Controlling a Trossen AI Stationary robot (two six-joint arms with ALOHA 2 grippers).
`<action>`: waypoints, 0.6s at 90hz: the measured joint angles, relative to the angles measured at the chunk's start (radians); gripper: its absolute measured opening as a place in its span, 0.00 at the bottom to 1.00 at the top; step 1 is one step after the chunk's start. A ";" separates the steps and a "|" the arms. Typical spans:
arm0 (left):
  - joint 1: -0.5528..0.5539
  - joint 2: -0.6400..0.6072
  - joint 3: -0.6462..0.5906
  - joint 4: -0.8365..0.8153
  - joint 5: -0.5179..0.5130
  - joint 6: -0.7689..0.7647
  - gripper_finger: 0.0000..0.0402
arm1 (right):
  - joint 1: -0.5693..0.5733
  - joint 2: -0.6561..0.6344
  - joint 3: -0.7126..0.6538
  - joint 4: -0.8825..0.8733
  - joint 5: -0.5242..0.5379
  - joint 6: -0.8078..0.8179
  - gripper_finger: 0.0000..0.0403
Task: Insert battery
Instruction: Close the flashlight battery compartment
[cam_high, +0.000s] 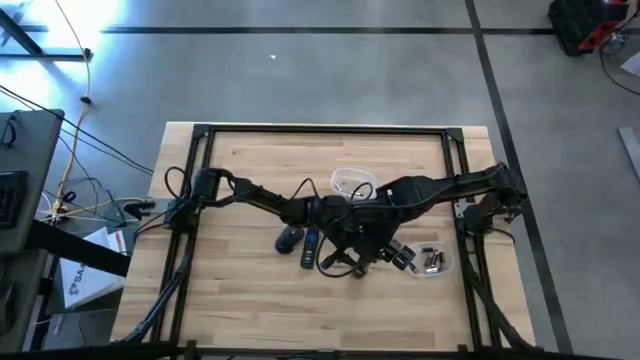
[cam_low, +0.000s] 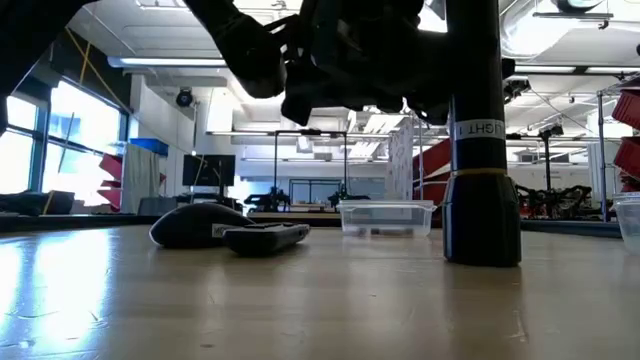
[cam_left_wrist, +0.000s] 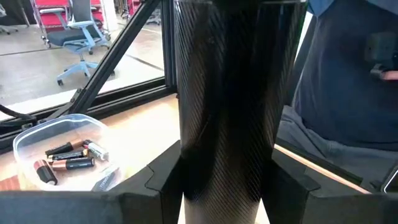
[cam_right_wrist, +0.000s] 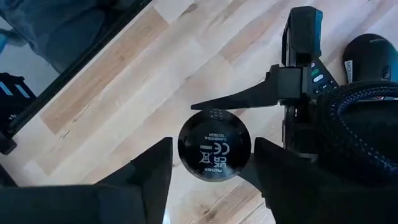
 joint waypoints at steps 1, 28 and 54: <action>0.000 0.000 0.000 0.000 0.000 0.000 0.36 | 0.000 0.000 0.000 0.000 0.000 -0.002 0.51; 0.000 0.000 0.000 0.000 0.001 0.006 0.36 | 0.000 -0.013 0.001 0.008 0.006 -0.030 0.52; 0.000 0.000 0.000 0.000 0.001 0.007 0.36 | 0.000 -0.013 0.001 0.019 0.006 -0.053 0.49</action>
